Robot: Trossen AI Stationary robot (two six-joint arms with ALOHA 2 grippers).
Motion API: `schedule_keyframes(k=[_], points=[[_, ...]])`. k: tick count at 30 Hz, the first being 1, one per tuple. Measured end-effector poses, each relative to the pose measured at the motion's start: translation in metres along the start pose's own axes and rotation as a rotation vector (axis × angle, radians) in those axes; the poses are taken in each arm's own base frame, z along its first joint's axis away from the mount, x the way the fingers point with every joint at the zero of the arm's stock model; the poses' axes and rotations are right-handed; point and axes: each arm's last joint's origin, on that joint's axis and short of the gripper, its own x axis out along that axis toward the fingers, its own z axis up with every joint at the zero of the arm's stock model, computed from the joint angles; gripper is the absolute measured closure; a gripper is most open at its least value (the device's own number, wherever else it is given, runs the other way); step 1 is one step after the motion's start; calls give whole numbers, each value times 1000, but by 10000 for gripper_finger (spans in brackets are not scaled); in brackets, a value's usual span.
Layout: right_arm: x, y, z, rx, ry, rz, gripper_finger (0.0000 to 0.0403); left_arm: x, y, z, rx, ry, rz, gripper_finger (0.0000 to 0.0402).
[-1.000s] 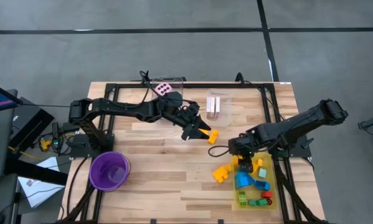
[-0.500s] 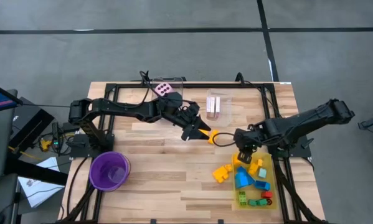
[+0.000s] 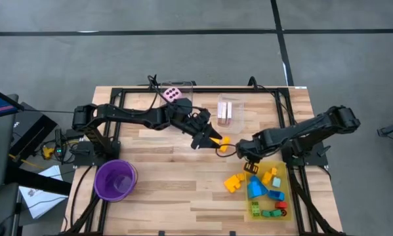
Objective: Pick & Place Toys
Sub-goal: Put the yellow game piece into the bin
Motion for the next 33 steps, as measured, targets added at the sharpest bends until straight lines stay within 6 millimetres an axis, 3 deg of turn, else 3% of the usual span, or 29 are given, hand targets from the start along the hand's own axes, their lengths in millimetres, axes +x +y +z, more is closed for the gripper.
schedule_keyframes(k=[6, 15, 19, 26, 33], points=[[1, 6, 2, -15, 7, 84, 402, 1, -1, -2, -3, 10, -1, 60], [-4, 2, 1, 38, -28, 58, 402, 1, -1, -3, -7, 15, 3, 60], [-23, -5, -4, 108, -137, 57, 402, 1, 0, -4, -11, 28, 15, 60], [-73, -24, -27, 222, -395, 203, 394, 5, 1, -15, 91, 62, 138, 60], [-104, -38, -45, 160, -621, 284, 325, 10, -5, -21, 162, 47, 208, 60]])
